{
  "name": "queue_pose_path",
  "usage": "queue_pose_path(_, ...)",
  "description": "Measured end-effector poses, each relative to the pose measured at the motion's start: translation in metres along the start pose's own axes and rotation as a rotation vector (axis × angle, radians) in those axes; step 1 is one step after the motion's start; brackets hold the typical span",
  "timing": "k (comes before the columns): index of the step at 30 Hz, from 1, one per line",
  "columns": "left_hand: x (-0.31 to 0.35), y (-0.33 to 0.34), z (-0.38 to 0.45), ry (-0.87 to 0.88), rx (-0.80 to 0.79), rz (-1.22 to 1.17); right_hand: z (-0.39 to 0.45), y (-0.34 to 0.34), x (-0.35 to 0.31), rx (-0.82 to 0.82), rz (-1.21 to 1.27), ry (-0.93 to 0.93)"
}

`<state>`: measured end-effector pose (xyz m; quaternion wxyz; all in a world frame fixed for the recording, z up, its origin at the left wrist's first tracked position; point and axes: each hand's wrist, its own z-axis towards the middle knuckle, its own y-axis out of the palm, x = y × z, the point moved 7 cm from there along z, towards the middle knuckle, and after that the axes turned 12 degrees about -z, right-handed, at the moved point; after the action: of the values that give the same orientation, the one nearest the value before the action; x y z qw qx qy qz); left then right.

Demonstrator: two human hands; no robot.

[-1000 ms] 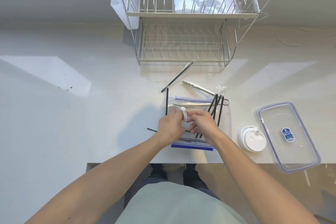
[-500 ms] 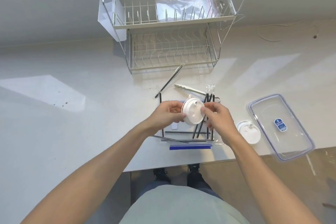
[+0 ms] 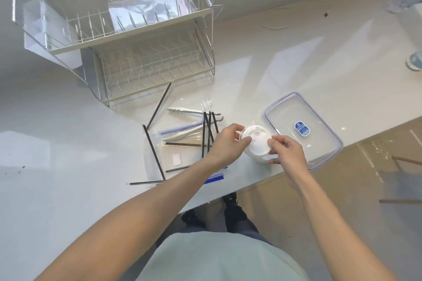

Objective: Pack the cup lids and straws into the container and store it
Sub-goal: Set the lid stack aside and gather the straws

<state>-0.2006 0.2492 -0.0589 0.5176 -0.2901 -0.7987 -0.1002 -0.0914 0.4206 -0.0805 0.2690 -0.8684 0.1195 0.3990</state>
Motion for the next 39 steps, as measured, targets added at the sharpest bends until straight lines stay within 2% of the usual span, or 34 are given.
queue_pose_path(3, -0.005, 0.042, 0.006, 0.038, -0.021, 0.211, 0.014, -0.016, 0.023, 0.064, -0.016, 0.062)
queue_pose_path(5, -0.013, 0.061, 0.009, 0.008, -0.031, 0.269, 0.023, -0.02, 0.034, 0.085, -0.048, 0.092)
queue_pose_path(10, -0.027, 0.079, 0.02, -0.043, -0.034, 0.401, 0.038, -0.02, 0.048, 0.088, -0.315, 0.122)
queue_pose_path(16, -0.035, 0.077, 0.033, -0.105, 0.008, 0.36, 0.045, -0.018, 0.043, 0.036, -0.4, 0.104)
queue_pose_path(26, -0.045, 0.081, 0.042, -0.105, 0.064, 0.324, 0.05, -0.02, 0.042, -0.019, -0.434, 0.094)
queue_pose_path(32, -0.045, 0.078, 0.053, -0.162, 0.083, 0.266, 0.061, -0.023, 0.036, -0.092, -0.364, 0.189)
queue_pose_path(34, -0.044, 0.075, 0.056, -0.181, 0.072, 0.259, 0.063, -0.025, 0.029, -0.096, -0.433, 0.172)
queue_pose_path(36, -0.04, 0.071, 0.055, -0.191, 0.038, 0.254, 0.064, -0.027, 0.018, -0.075, -0.637, 0.101)
queue_pose_path(38, -0.032, 0.064, 0.052, -0.168, 0.012, 0.219, 0.061, -0.026, 0.0, 0.005, -0.788, -0.031)
queue_pose_path(39, -0.026, 0.057, 0.049, -0.138, 0.019, 0.186, 0.058, -0.023, -0.011, 0.045, -0.771, -0.107)
